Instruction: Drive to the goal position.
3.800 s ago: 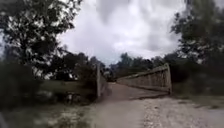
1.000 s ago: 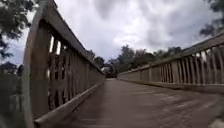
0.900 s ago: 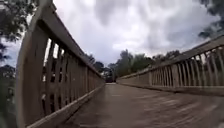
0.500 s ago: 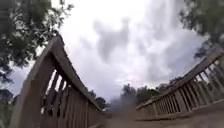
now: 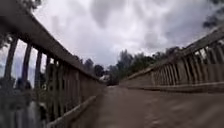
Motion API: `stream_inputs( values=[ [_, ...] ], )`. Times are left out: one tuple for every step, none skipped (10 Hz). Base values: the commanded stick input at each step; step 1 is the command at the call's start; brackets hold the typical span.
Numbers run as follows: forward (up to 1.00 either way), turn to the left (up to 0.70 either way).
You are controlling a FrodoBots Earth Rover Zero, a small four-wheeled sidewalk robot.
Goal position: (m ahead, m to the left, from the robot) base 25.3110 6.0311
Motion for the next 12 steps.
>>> stream_inputs(
  values=[
    [0.85,0.0],
    [0.85,0.0],
    [0.85,0.0],
    [0.85,0.0],
    [0.85,0.0],
    [0.85,0.0],
    [0.85,0.0],
    [0.85,0.0],
    [0.85,0.0],
    [0.85,0.0],
    [0.85,0.0],
    [0.85,0.0]
  ],
)
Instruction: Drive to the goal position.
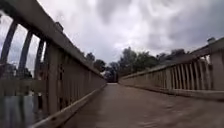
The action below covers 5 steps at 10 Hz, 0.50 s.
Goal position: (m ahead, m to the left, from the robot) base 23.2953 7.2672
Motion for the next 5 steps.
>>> stream_inputs(
  values=[
    [0.85,-0.32],
    [0.85,-0.3],
    [0.85,-0.13],
    [0.85,0.0],
    [0.85,0.0]
  ],
)
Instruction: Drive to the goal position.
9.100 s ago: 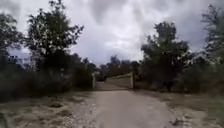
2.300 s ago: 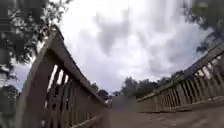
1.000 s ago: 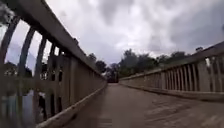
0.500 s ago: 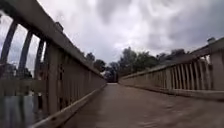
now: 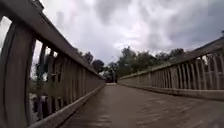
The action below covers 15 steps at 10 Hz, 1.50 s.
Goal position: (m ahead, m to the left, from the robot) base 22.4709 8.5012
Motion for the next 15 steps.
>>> stream_inputs(
  values=[
    [0.85,0.0],
    [0.85,0.0],
    [0.85,0.0],
    [0.85,0.0],
    [0.85,0.0],
    [0.85,0.0],
    [0.85,0.0],
    [0.85,0.0],
    [0.85,0.0],
    [0.85,0.0],
    [0.85,0.0],
    [0.85,0.0],
    [0.85,0.0],
    [0.85,0.0],
    [0.85,0.0]
  ],
)
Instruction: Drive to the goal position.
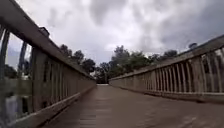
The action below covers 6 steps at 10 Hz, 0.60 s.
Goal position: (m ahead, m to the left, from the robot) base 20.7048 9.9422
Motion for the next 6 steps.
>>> stream_inputs(
  values=[
    [0.85,0.0],
    [0.85,0.0],
    [0.85,0.0],
    [0.85,0.0],
    [0.85,0.0],
    [0.85,0.0]
  ],
)
